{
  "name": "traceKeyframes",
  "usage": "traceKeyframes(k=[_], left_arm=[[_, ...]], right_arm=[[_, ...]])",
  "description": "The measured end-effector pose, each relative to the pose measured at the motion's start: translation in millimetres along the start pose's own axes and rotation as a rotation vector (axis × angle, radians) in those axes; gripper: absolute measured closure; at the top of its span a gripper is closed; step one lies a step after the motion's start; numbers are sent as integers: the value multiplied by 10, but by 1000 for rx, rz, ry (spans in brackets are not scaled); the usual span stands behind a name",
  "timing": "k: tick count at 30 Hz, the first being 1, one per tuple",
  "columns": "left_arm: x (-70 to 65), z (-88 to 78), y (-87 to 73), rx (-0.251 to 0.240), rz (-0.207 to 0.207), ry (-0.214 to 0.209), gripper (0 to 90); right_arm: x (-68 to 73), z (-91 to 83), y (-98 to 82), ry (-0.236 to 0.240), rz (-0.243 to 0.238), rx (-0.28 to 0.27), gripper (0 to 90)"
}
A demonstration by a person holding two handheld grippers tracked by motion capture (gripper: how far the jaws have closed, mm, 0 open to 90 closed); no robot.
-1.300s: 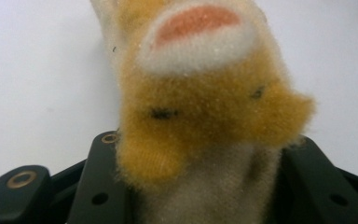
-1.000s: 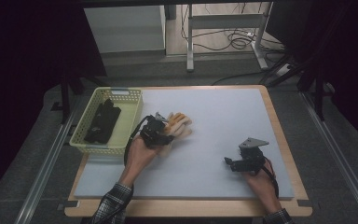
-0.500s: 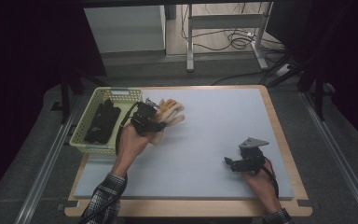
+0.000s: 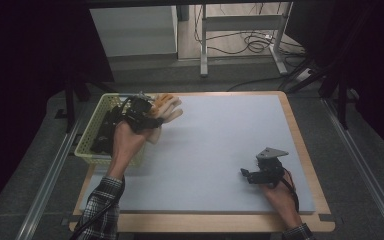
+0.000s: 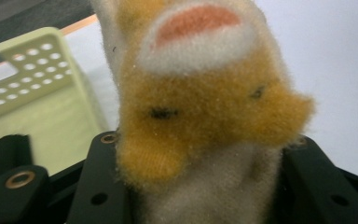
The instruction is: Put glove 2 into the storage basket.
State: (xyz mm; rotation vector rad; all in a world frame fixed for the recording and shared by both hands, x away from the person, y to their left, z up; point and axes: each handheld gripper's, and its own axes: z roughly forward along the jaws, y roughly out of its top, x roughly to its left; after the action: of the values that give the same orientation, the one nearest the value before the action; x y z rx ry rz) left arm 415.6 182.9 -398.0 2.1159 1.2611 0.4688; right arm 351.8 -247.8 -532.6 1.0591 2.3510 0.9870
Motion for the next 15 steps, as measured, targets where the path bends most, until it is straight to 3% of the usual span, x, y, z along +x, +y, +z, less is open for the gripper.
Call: traceKeyframes(k=[15], left_arm=[[482,-224,-75,-8,-76,102,546]], right_arm=[[2,0,0,0,-2,0,169]])
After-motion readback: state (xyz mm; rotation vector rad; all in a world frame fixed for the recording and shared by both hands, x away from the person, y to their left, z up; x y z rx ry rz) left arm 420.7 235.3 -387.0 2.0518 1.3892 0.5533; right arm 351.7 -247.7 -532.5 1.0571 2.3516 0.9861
